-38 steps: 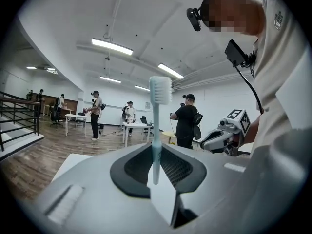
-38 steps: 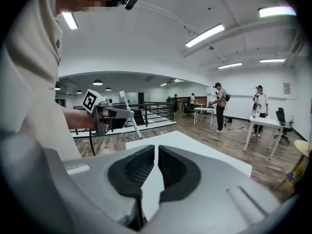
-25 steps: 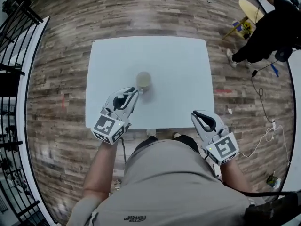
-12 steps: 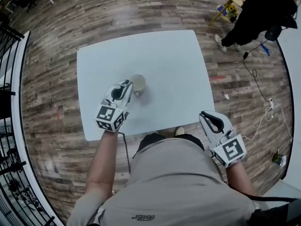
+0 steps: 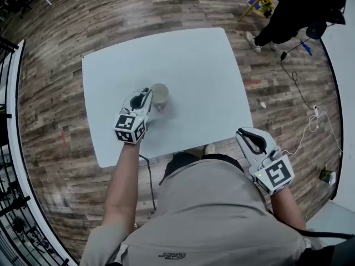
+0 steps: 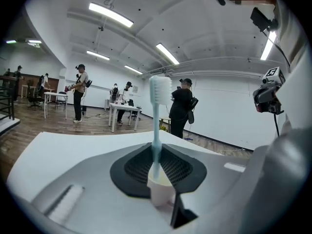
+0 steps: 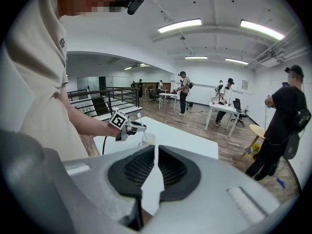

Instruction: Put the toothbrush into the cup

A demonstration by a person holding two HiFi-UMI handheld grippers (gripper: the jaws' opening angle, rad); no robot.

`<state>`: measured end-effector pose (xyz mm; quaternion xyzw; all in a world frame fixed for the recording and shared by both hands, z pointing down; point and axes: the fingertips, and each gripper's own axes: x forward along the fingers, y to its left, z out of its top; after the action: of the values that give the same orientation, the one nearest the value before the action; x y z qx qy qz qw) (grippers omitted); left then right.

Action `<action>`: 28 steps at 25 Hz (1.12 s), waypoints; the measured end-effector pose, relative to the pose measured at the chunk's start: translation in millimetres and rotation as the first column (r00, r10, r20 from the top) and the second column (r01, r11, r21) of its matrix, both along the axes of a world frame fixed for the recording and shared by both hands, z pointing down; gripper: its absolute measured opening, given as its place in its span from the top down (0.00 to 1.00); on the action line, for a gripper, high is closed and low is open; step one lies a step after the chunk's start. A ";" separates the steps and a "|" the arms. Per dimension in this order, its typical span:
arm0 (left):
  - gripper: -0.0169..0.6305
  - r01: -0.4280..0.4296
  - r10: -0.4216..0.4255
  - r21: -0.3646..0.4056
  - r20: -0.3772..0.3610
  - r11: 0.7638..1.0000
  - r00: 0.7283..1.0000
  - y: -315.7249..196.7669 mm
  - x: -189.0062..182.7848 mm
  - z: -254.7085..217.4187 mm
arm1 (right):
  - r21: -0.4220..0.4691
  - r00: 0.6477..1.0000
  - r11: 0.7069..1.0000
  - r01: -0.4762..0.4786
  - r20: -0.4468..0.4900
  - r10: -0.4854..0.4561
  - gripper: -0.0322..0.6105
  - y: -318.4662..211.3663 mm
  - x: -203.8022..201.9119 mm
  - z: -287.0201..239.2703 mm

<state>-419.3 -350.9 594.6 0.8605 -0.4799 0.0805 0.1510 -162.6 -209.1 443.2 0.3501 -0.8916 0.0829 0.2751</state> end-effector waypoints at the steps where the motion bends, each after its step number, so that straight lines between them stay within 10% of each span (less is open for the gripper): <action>1: 0.89 0.008 -0.008 -0.009 -0.006 1.000 1.000 -0.2 -1.6 4.5 | 0.000 1.000 1.000 0.006 -0.002 -0.006 0.91 0.3 -2.0 0.0; 28: 0.88 0.045 -0.043 -0.044 0.032 0.998 0.999 0.1 4.1 40.3 | -0.028 0.999 0.999 0.046 -0.014 -0.046 0.91 -1.5 -8.6 10.5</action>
<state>-415.2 -350.8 634.9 0.8447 -0.4991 0.1010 0.1647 -171.2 -210.6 453.8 0.3264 -0.8961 0.0862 0.2882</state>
